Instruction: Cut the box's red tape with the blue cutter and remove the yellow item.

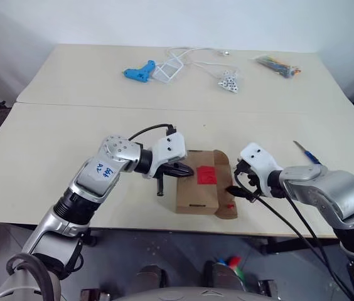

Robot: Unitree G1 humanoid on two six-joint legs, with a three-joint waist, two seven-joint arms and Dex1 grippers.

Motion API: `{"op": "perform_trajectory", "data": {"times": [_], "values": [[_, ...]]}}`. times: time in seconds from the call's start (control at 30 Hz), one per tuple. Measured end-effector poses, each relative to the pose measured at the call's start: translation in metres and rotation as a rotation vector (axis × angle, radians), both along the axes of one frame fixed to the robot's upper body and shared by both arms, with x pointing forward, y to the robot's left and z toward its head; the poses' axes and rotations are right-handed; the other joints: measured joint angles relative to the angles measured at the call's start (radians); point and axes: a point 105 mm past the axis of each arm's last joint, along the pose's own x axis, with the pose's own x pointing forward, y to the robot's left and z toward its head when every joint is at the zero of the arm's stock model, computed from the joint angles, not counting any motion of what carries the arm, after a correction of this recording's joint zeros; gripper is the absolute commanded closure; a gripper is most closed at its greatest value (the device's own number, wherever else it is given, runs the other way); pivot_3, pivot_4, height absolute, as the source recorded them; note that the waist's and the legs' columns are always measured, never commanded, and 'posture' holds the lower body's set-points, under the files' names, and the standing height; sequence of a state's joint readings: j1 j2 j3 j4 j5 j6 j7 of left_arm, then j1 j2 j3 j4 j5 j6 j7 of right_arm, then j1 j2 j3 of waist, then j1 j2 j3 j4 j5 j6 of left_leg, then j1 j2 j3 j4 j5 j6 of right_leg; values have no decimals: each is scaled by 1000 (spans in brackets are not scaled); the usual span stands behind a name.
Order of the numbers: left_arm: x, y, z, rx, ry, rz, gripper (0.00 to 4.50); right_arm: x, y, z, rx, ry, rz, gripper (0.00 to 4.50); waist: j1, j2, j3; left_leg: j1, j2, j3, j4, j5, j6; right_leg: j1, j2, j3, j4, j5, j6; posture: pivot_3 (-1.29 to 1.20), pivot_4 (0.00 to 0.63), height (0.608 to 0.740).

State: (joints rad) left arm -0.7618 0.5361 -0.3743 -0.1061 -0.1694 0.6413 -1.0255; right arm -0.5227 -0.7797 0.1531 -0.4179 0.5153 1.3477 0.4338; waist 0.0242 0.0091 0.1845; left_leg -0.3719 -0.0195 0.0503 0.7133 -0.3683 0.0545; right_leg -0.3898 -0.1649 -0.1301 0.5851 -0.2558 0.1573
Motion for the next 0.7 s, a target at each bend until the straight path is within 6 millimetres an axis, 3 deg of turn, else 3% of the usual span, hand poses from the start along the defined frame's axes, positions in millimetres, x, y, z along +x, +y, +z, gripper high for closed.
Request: {"op": "perform_trajectory", "data": {"times": [0.17,0.3,0.43,0.7], "values": [[-2,-1,0,-2,-3,-7,4500,-3,-15,2,84,61,-36,57,3,0,0,-1,-1,-1,-1,0,0,-1,0,0,0,0,0,0,150,740],[-2,0,0,-1,-4,-7,4500,-8,-43,9,334,239,-100,57,1,0,0,-1,0,-1,-2,0,1,-1,0,-1,-2,0,0,0,150,740],[-2,2,0,5,-8,1,4500,-3,-34,11,562,357,-78,57,-2,1,0,0,0,0,-2,0,0,-1,0,0,-1,0,0,0,150,740],[-5,5,-1,13,-7,2,4500,14,-18,10,658,388,-39,57,-4,1,0,1,0,0,-2,0,0,-1,0,0,0,0,0,0,150,740]]}}
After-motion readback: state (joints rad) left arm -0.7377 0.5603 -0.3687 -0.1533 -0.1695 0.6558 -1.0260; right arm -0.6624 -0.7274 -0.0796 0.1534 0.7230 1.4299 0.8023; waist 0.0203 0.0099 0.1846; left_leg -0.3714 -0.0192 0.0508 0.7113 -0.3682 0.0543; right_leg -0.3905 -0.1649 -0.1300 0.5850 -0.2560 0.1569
